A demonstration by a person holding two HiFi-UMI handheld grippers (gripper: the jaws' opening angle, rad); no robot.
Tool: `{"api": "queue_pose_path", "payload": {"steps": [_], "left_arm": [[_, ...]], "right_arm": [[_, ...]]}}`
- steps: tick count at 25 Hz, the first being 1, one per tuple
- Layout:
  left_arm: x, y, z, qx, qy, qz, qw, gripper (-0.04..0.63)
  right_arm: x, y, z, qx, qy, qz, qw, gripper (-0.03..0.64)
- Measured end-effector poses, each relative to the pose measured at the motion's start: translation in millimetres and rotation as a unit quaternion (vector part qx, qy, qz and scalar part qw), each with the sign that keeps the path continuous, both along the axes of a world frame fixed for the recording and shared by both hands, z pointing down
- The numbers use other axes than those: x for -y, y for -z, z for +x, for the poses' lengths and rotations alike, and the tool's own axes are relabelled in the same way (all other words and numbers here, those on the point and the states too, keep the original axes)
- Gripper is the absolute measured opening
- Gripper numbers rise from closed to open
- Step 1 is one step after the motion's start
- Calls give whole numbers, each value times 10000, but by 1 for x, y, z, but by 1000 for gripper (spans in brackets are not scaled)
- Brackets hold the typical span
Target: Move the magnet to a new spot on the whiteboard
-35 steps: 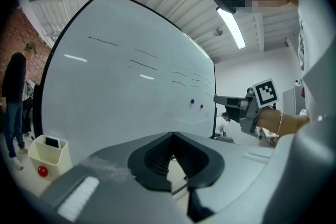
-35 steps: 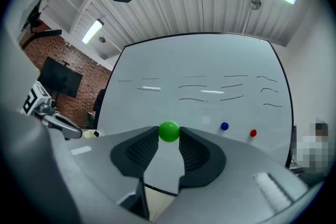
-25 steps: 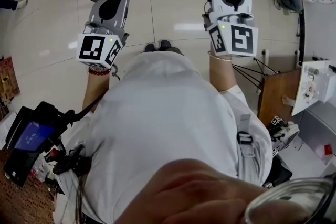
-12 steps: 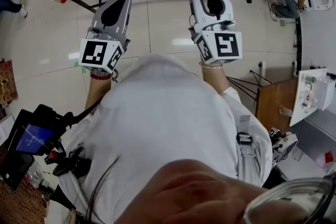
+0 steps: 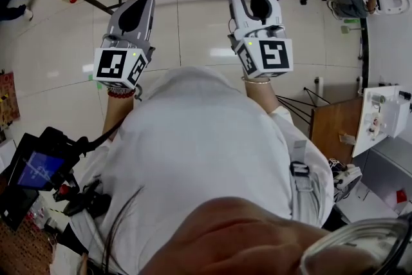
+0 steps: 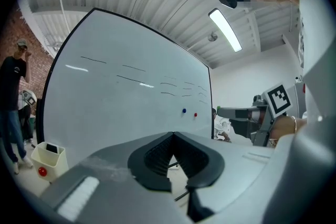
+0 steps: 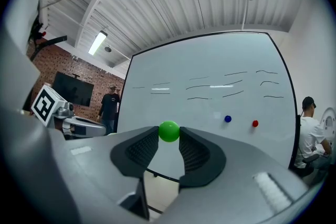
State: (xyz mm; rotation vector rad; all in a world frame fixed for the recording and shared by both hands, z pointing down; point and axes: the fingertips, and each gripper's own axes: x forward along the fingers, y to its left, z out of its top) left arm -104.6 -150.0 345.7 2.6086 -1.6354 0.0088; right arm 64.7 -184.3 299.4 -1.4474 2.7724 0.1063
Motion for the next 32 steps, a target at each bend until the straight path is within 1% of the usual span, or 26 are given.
{"api": "queue_pose_path", "payload": {"steps": [3,7,11,16,18,21,26,30,32], "left_arm": [[-2,0,2,4,-47,18,10000,6],[-4,-6,-2,41,18,-82,10000,6],[-5,-4,-8,-73,126,-19,9999,6],[-5,1,4,157,2,103,9998,6],[-4,4,-1,205,66,166,9996,6],[-1,4,-10,154,189,144,9996,6],[2,4,-13,154,266,151,9994,6],[4,8,-12,392,223,271,9986,6],[4,7,-12,401,194,257,9987,6]], "right_arm": [[-2,-2,0,14,5,-21,10000,126],[-7,-6,-3,-13,36,-64,10000,126],[-3,-2,-7,-75,111,-4,9999,126],[10,11,-4,-9,116,97,9999,126],[9,19,-13,-49,246,218,9994,126],[11,29,-34,-58,444,326,9985,126],[26,37,-64,-40,612,417,9972,126],[40,35,-80,-69,711,411,9966,126],[46,33,-83,-75,688,392,9968,126]]}}
